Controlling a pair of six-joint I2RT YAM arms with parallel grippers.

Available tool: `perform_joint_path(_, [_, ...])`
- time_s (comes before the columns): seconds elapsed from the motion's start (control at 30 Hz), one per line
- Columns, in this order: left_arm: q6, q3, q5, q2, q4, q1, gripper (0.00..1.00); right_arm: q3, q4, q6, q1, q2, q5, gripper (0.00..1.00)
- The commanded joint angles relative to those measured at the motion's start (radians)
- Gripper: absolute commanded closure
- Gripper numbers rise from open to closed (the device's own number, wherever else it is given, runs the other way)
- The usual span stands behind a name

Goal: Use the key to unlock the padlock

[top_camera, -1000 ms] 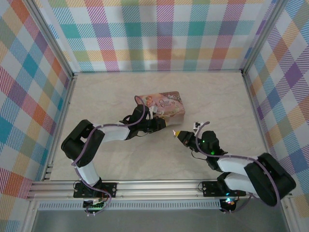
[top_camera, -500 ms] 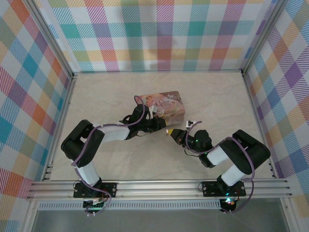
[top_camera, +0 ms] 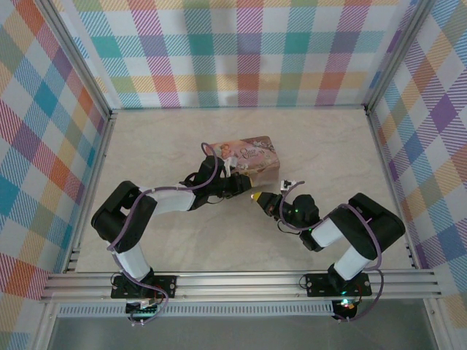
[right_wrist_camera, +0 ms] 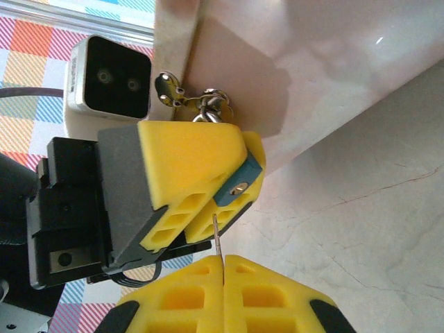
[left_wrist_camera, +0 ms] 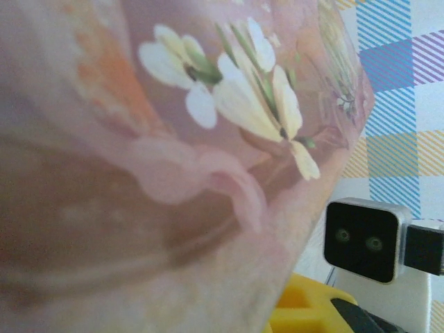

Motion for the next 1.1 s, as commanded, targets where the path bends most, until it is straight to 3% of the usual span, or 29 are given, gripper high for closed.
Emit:
perform_joint_path(0.0, [-0.026,0.006,0.048,-0.049,0.078,0.009,0.84,0.023,0.058,0.013,0.008,0.017,0.005,1.00])
perform_joint_path(1.07, [-0.049,-0.016,0.075,-0.037,0.117,0.012,0.84,0.039,0.056,0.002,0.005,-0.012,0.055,1.00])
